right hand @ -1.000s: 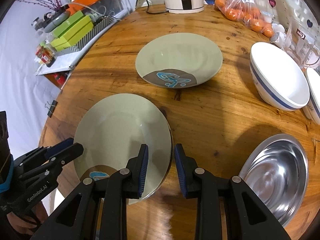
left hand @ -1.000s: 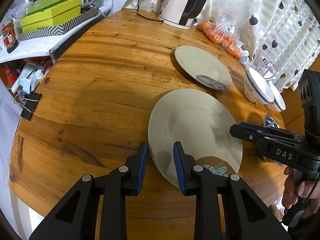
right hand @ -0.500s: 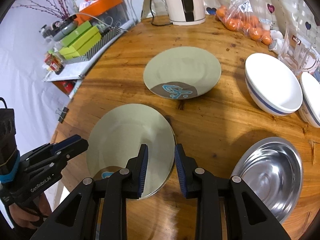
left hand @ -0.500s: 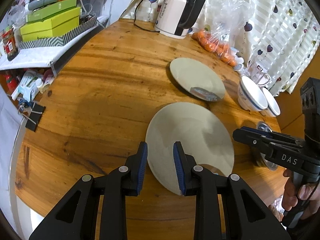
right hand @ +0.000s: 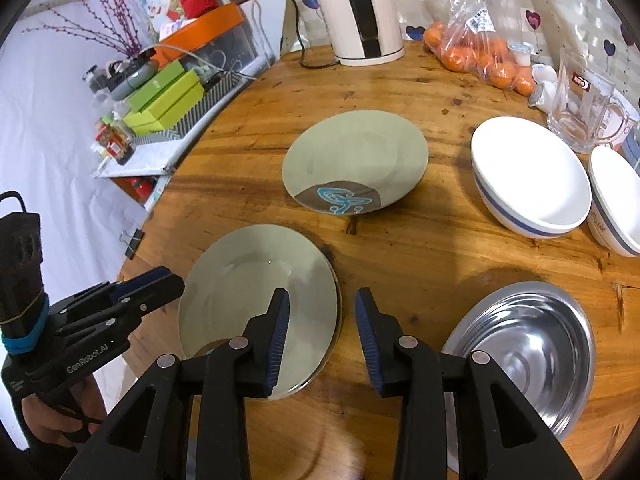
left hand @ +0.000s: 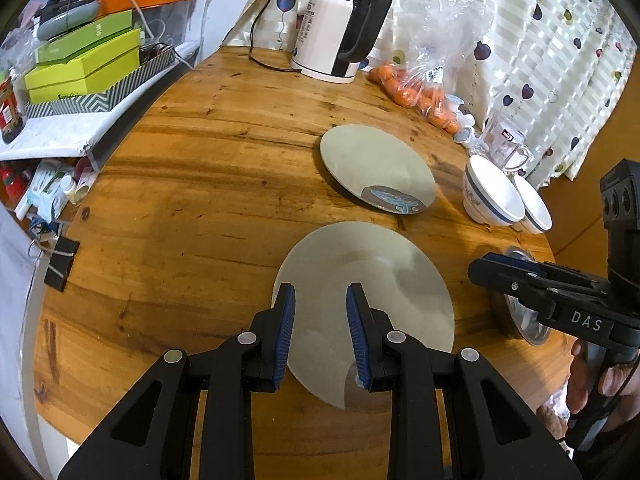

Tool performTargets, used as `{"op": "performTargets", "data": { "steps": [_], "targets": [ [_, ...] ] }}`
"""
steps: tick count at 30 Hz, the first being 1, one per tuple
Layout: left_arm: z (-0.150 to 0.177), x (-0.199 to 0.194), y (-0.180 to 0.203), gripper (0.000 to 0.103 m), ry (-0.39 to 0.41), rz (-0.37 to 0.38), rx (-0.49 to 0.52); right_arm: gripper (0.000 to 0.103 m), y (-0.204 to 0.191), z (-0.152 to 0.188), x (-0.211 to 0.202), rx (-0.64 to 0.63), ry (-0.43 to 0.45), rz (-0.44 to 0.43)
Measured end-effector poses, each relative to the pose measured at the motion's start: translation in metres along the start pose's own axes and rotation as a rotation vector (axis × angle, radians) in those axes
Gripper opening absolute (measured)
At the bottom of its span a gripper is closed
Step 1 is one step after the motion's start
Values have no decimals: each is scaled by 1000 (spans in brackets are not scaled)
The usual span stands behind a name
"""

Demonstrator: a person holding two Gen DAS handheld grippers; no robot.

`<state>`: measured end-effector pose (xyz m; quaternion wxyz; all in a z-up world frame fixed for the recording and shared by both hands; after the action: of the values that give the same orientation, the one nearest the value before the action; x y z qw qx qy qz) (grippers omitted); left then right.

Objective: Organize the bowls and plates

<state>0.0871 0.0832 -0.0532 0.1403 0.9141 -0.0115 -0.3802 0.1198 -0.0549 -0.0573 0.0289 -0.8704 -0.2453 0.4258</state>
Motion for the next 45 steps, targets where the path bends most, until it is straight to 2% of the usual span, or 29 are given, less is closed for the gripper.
{"op": "performTargets", "data": {
  "steps": [11,26,38,42,45],
  "targets": [
    [-19,7,9,28,11,10,16,39,5,-9,0,20,9,-11],
    [-38,20,8,28,17,17,26,39,10,-19,0,41,25,2],
    [-60,44,5,28,7,41,38,40,23,-33,14,112,33,23],
    [-68,55,5,28,-7,62,39,49,29,-39,21,135,27,31],
    [-74,62,4,30,-12,71,34,51,34,-43,24,154,32,42]
  ]
}}
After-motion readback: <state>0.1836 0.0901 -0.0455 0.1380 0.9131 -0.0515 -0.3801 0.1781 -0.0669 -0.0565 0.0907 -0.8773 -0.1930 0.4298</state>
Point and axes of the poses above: each gripper's, at about its wrist camera, not at the fingertips, and x roughly the way its jaws point, y to its right, z to its underside, the point moved 6 cm from there along x, roughly the way its jaws point, and after that the axes turned 10 degrees about y, right-handed, at the moved point
